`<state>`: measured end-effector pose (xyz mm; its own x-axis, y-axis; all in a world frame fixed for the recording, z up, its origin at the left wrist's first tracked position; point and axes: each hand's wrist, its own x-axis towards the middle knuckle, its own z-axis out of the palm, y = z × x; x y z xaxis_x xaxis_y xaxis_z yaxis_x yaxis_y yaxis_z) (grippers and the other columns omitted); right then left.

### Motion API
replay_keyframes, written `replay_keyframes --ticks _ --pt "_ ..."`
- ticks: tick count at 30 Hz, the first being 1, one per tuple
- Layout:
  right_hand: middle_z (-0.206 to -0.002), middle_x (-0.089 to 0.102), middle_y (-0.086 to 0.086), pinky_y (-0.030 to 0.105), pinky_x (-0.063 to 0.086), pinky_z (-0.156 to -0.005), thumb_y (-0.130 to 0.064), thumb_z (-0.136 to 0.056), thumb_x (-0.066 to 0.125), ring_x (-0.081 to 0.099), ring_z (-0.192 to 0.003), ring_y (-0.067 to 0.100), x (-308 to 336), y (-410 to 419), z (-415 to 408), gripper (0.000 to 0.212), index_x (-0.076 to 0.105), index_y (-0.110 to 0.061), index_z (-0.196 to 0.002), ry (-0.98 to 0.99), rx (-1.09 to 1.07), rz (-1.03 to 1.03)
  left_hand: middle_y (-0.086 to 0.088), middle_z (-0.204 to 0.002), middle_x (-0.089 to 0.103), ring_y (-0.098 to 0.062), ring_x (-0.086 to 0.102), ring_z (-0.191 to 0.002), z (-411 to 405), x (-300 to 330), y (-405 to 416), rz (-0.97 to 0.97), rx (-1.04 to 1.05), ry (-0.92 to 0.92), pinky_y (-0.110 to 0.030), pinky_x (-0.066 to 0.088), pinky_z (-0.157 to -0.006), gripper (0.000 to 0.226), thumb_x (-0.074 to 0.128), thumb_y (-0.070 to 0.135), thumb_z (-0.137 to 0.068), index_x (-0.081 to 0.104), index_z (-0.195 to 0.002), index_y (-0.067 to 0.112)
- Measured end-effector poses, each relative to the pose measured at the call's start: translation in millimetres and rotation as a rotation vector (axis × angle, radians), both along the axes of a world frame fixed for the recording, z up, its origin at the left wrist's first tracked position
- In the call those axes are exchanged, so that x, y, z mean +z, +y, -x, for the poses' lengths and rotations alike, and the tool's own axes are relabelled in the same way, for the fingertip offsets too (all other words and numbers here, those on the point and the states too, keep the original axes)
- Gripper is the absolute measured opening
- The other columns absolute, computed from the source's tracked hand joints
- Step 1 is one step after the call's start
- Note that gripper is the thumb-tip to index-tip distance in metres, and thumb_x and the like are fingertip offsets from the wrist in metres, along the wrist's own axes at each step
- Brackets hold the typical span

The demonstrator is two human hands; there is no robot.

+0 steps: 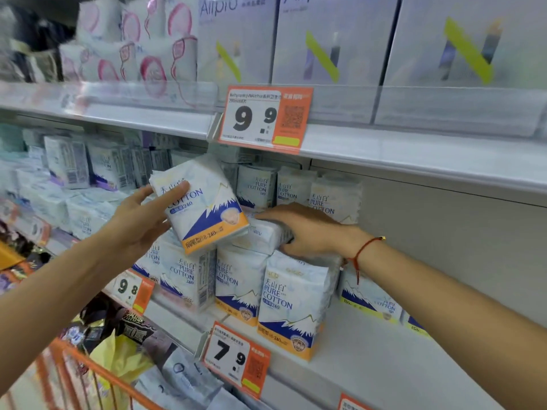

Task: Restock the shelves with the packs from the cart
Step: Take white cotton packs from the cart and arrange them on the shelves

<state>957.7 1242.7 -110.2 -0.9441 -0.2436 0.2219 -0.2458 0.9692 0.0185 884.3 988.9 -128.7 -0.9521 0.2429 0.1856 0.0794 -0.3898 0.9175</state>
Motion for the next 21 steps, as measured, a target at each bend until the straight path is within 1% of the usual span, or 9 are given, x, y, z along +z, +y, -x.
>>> replay_keyframes --ticks 2,4,7,9,11,13,15,18,21 --pt "-0.139 0.051 -0.003 0.033 0.045 -0.099 -0.009 -0.086 0.054 0.051 -0.119 0.017 6 -10 0 0.05 0.052 -0.027 -0.133 -0.067 -0.11 0.366 -0.003 -0.103 0.073 -0.013 0.071 -0.089 1 0 -6 -0.006 0.002 -0.009 -0.028 0.058 -0.076 0.064 0.073 0.029 -0.067 0.056 -0.126 0.011" --pt "-0.131 0.058 0.008 0.038 0.048 -0.097 -0.008 -0.09 0.044 0.059 -0.111 0.023 13 -17 4 0.037 0.061 -0.01 -0.123 0.073 -0.331 0.642 -0.002 -0.1 0.074 -0.011 0.072 -0.083 3 -2 -10 -0.016 0.017 -0.023 -0.028 0.058 -0.075 0.063 0.073 0.028 -0.067 0.057 -0.125 0.01" --pt "-0.102 0.068 0.009 0.037 0.057 -0.083 -0.021 -0.087 0.052 0.065 -0.084 0.024 23 -20 7 0.026 0.066 -0.003 -0.1 0.21 -0.537 0.583 -0.001 -0.096 0.075 -0.01 0.072 -0.081 2 -7 -15 0.0 0.005 -0.034 -0.025 0.059 -0.074 0.05 0.07 0.025 -0.075 0.06 -0.122 0.011" --pt "-0.093 0.061 0.001 0.032 0.056 -0.074 -0.046 -0.085 0.057 0.063 -0.082 0.019 29 -30 5 0.037 0.063 -0.011 -0.096 0.066 -0.488 0.574 0.001 -0.089 0.076 -0.009 0.072 -0.076 2 -12 -17 -0.009 0.001 -0.052 -0.025 0.059 -0.071 0.038 0.068 0.023 -0.081 0.061 -0.117 0.013" --pt "-0.101 0.052 -0.005 0.026 0.048 -0.074 -0.064 -0.08 0.058 0.056 -0.092 0.014 29 -38 3 0.055 0.058 -0.016 -0.107 -0.129 -0.383 0.324 0.003 -0.081 0.076 -0.008 0.072 -0.07 2 -15 -17 -0.01 0.011 -0.067 -0.023 0.059 -0.067 0.031 0.066 0.022 -0.084 0.061 -0.114 0.014" --pt "-0.121 0.053 -0.003 0.031 0.047 -0.088 -0.054 -0.076 0.069 0.053 -0.106 0.015 19 -41 4 0.067 0.05 -0.017 -0.128 -0.138 -0.288 0.072 0.004 -0.079 0.075 -0.007 0.072 -0.069 1 -15 -19 -0.022 0.016 -0.072 -0.022 0.059 -0.064 0.031 0.066 0.022 -0.084 0.06 -0.113 0.013" --pt "-0.12 0.062 0.002 0.036 0.052 -0.087 -0.035 -0.077 0.073 0.059 -0.101 0.02 8 -41 5 0.056 0.054 -0.018 -0.126 -0.046 -0.24 0.04 0.003 -0.082 0.076 -0.008 0.072 -0.072 2 -14 -22 -0.039 0.015 -0.061 -0.022 0.059 -0.062 0.037 0.067 0.023 -0.081 0.059 -0.116 0.013" --pt "-0.103 0.065 -0.001 0.026 0.05 -0.064 -0.027 -0.086 0.062 0.06 -0.077 0.013 0 -35 5 0.036 0.058 -0.018 -0.121 0.104 -0.2 0.141 0.001 -0.091 0.076 -0.012 0.073 -0.08 4 -11 -26 -0.055 0.01 -0.008 -0.025 0.059 -0.068 0.054 0.07 0.027 -0.071 0.058 -0.121 0.012" --pt "-0.105 0.056 -0.002 0.027 0.053 -0.069 -0.026 -0.092 0.055 0.06 -0.086 0.017 15 -24 13 0.034 0.048 -0.016 -0.123 0.165 -0.305 0.679 -0.001 -0.097 0.075 -0.013 0.072 -0.086 7 -4 -21 -0.074 -0.035 0.024 -0.027 0.059 -0.074 0.055 0.069 0.028 -0.069 0.058 -0.121 0.013"
